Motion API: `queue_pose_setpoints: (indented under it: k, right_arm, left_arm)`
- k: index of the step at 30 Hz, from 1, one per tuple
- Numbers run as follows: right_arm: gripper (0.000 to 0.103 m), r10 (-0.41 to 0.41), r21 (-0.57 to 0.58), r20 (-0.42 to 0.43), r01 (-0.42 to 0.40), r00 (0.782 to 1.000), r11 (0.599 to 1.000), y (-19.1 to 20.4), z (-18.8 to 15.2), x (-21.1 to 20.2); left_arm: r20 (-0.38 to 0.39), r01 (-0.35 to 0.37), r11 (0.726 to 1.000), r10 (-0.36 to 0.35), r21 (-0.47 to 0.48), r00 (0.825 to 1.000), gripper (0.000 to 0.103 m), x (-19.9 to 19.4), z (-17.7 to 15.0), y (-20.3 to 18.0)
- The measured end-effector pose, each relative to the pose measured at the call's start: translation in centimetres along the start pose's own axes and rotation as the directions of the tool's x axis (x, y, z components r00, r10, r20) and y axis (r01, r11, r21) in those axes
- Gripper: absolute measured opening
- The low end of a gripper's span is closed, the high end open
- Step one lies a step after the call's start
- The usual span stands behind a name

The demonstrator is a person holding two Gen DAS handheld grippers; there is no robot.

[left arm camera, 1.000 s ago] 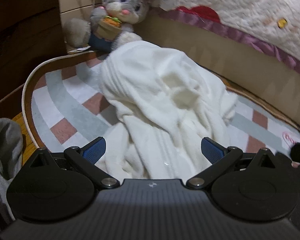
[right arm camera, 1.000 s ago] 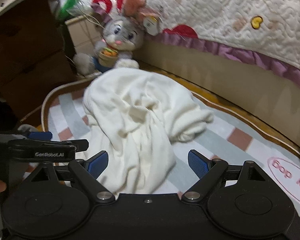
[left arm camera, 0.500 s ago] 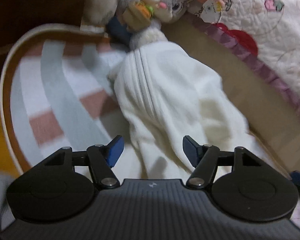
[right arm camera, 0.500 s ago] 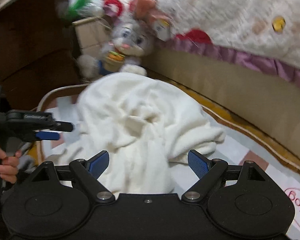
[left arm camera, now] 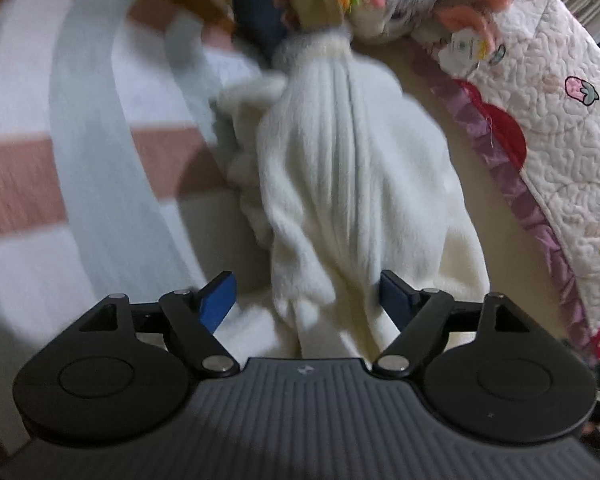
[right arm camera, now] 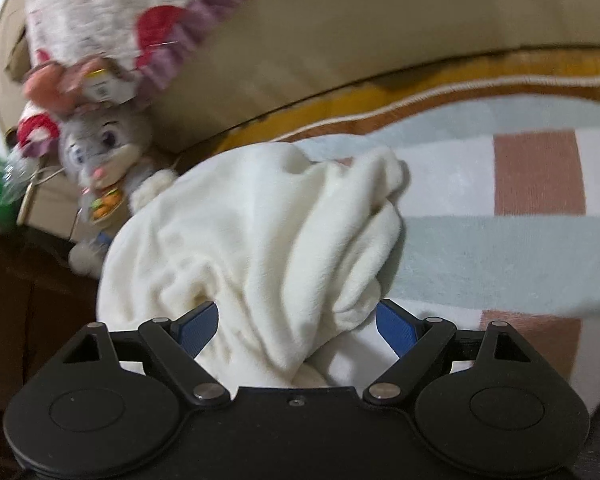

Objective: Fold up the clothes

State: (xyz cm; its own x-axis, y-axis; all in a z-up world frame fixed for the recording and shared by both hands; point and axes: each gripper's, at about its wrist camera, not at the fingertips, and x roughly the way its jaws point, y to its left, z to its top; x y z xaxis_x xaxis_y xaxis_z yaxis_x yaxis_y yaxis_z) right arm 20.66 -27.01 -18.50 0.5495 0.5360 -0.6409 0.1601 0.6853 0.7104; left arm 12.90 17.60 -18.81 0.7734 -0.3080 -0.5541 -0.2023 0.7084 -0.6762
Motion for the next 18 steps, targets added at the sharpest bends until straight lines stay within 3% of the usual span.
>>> queue_pose_setpoints:
  k: [1,2,4,5,8,11,14,18]
  right_arm:
    - [0.079,0.003,0.006,-0.001,-0.003,1.000,1.000,0.0,0.1,0.8]
    - [0.059,0.009,0.009,-0.003,-0.009,1.000,1.000,0.0,0.2,1.6]
    - [0.050,0.011,0.006,-0.002,-0.010,1.000,1.000,0.2,0.3,3.0]
    - [0.049,0.007,-0.006,0.009,-0.007,1.000,1.000,0.5,0.3,3.5]
    - [0.052,-0.030,-0.062,0.043,0.032,0.999,0.998,1.7,0.2,4.9]
    - [0.064,-0.087,-0.174,0.058,0.096,0.995,0.980,3.3,-0.2,5.9]
    - [0.075,-0.116,-0.202,0.039,0.122,0.992,0.972,4.3,-1.1,6.5]
    - [0.074,-0.040,-0.114,-0.039,0.035,0.998,0.993,3.6,-2.0,6.6]
  left_arm:
    - [-0.040,0.030,1.000,-0.030,0.008,0.999,0.077,0.6,-0.2,-0.1]
    - [-0.080,0.061,0.998,-0.060,0.017,0.995,0.077,1.1,-0.3,-0.2]
    - [-0.081,0.040,0.992,-0.031,0.116,0.996,0.073,1.4,-0.7,-1.3]
    - [-0.084,0.046,0.993,-0.037,0.112,0.996,0.067,1.4,-0.8,-1.2]
    - [-0.092,0.067,0.994,-0.059,0.086,0.994,0.056,1.6,-0.8,-1.0]
    - [-0.100,0.088,0.994,-0.081,0.061,0.992,0.056,1.8,-0.9,-0.7]
    - [-0.107,0.108,0.993,-0.104,0.035,0.989,0.058,1.9,-1.0,-0.5]
    - [-0.129,0.168,0.986,-0.165,0.014,0.978,0.057,2.0,-1.3,-0.6]
